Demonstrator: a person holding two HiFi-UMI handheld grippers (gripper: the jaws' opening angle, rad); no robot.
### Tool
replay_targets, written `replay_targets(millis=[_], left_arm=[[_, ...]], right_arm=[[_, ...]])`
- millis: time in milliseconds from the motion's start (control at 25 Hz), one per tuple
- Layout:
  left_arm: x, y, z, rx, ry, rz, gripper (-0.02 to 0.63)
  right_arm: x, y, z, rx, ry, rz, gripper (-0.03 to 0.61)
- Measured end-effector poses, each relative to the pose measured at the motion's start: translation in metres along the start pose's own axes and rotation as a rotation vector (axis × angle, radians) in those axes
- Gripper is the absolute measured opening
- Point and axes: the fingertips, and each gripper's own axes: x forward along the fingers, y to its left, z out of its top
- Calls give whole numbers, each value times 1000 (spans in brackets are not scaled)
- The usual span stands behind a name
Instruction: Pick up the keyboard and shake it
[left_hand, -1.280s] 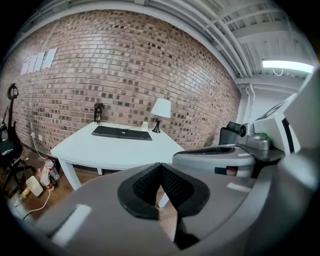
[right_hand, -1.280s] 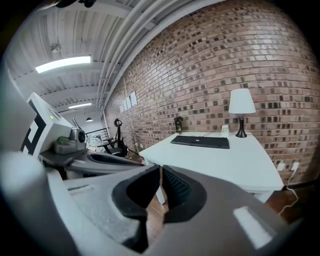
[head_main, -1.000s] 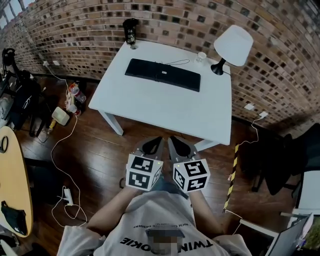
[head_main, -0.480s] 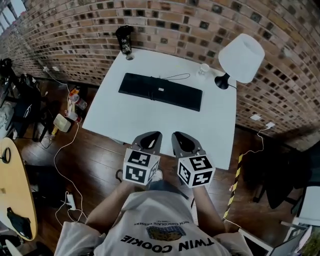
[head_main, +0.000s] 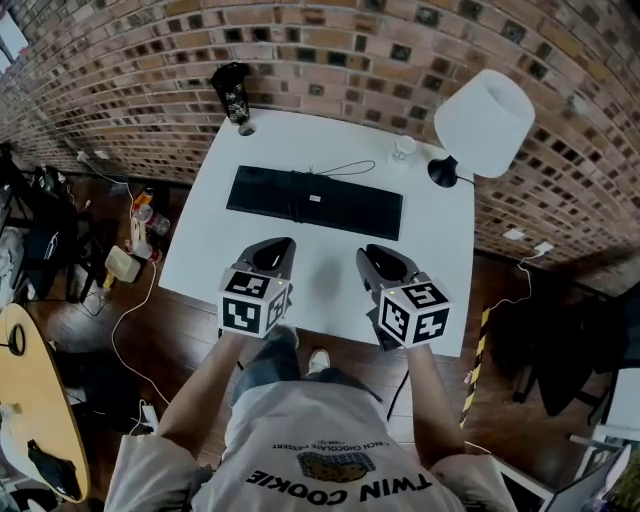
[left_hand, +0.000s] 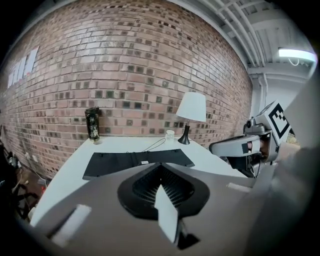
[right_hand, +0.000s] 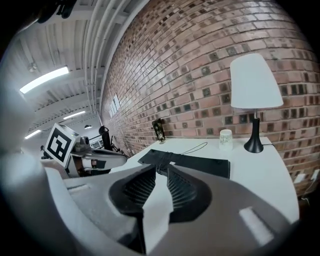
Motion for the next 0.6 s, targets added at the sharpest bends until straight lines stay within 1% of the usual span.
replay_targets(millis=[80,200,360,440,520,600], left_arm=[[13,21,5,0,10,-8,9],[34,54,9,-13,37,-24,49],[59,100,11,-15,89,-24,69],[70,126,8,-14,126,-24,93],[82,151,4,-19,165,-23,110],[93,174,0,-37,201,-23,143]], right_arm=[[10,-18,4,9,12,-17,67],[25,-43,10,34,18,-42,77],[42,-79,20,82,9,-84,84],[51,-94,23,112,7,-86,115],[60,-109,23,120,27,-90,148],[66,-125,20,125,52,-93,162]])
